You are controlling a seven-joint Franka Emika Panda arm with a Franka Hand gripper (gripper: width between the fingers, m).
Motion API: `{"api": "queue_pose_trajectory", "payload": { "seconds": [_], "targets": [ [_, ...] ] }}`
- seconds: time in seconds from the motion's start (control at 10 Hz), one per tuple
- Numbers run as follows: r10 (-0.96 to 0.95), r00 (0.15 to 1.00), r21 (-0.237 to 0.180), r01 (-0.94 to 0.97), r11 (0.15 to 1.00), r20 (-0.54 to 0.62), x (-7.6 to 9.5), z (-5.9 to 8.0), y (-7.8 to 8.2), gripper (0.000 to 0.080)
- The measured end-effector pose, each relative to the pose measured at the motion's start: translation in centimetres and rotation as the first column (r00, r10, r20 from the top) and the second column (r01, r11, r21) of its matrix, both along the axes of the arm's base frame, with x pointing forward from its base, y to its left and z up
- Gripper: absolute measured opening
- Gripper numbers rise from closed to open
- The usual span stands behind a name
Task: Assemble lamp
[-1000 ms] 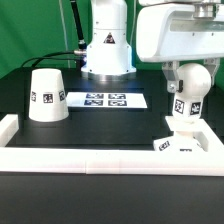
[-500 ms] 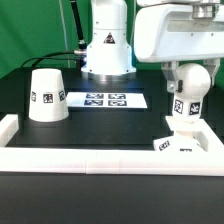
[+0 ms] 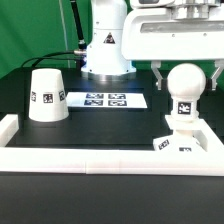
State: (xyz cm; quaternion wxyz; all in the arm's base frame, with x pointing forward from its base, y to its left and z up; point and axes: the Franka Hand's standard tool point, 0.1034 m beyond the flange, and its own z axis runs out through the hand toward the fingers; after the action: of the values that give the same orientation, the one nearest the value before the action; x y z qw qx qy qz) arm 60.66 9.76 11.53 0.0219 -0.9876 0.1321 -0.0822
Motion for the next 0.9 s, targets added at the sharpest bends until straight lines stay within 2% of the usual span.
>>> {"api": "queue_pose_trajectory", "payload": {
  "seconds": [0.4,0.6,0.8,0.9],
  "targets": [
    [-0.249,0.968,0.056,0.25,0.967,-0.012,0.09,-0.02,-0.29,0.058],
    [-0.373,0.927,0.083,0.374,0.924,-0.029,-0.02,-0.08,-0.27,0.058],
    [-0.631,0.77,0.139,0.638,0.757,-0.1,-0.46,-0.18,0.21,0.058],
    [-0.708,0.692,0.146,0.722,0.677,-0.141,-0.55,-0.22,0.51,0.058]
  ]
}}
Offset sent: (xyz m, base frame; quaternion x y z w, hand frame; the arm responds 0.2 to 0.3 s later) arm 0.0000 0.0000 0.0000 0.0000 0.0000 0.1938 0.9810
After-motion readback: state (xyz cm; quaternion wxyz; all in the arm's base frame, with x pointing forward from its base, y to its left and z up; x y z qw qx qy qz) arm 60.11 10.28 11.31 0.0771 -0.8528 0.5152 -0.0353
